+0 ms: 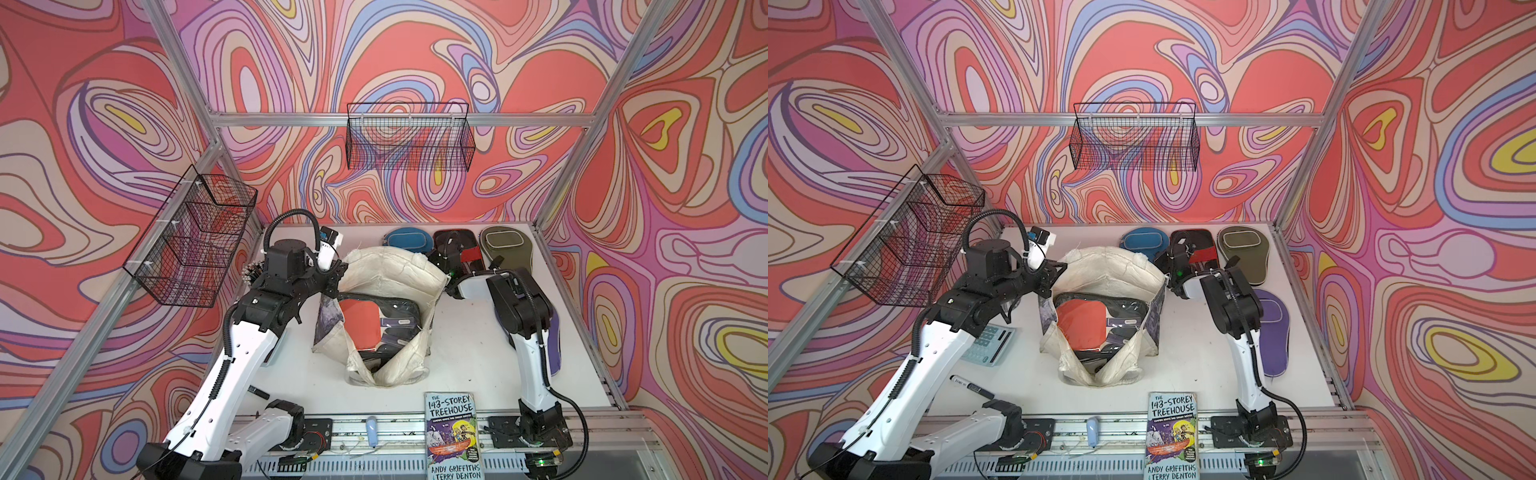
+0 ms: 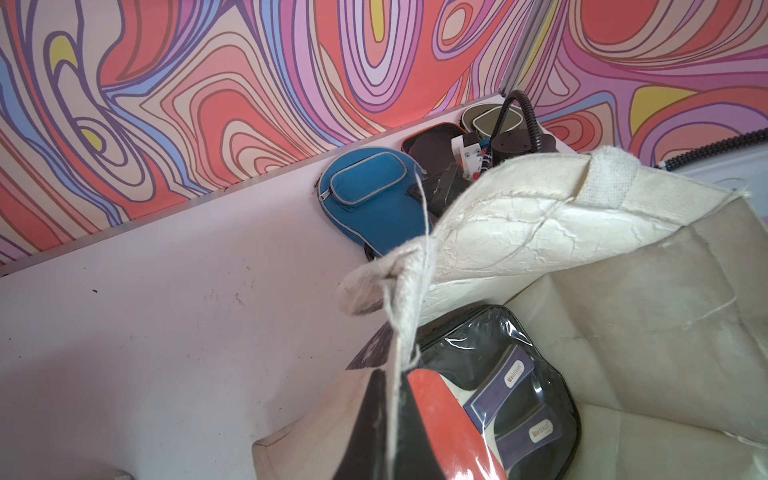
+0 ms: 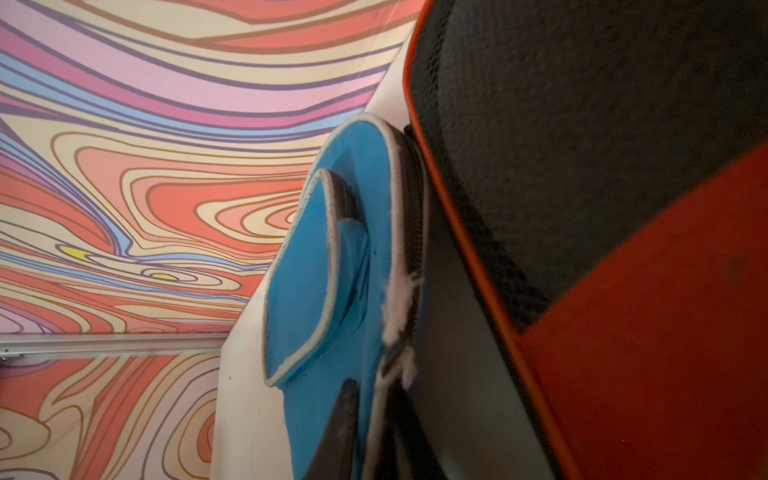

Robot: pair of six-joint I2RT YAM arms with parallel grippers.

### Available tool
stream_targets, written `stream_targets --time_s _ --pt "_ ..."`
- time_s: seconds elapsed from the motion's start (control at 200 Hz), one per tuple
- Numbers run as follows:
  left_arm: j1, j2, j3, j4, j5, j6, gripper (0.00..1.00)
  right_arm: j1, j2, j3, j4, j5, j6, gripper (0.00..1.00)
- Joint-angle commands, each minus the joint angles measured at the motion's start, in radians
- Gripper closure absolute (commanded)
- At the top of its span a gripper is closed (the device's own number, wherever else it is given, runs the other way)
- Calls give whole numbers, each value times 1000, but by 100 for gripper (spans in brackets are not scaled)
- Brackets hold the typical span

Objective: Remove the ping pong set from the canvas bag
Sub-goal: Place the ping pong set at the center of the board.

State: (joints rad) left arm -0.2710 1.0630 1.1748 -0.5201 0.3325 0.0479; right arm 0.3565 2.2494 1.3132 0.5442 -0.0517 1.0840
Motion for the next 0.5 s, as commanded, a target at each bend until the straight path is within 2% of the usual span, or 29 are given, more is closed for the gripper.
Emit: stream_targets --time_s 0.0,0.2,0.285,0.361,0.496 --pt "2 -23 63 134 37 -4 100 -14 3 43 0 -47 -19 75" --pt "3 -32 61 132 33 -2 100 -40 -27 85 -46 -143 -56 39" --pt "3 -34 57 136 35 -4 100 -42 -52 91 -67 -152 -72 27" --pt "2 -36 56 139 38 -5 100 -43 -68 96 -83 -157 -81 22" --pt "1 -38 57 139 40 -3 100 -48 -93 96 -98 -161 -92 20"
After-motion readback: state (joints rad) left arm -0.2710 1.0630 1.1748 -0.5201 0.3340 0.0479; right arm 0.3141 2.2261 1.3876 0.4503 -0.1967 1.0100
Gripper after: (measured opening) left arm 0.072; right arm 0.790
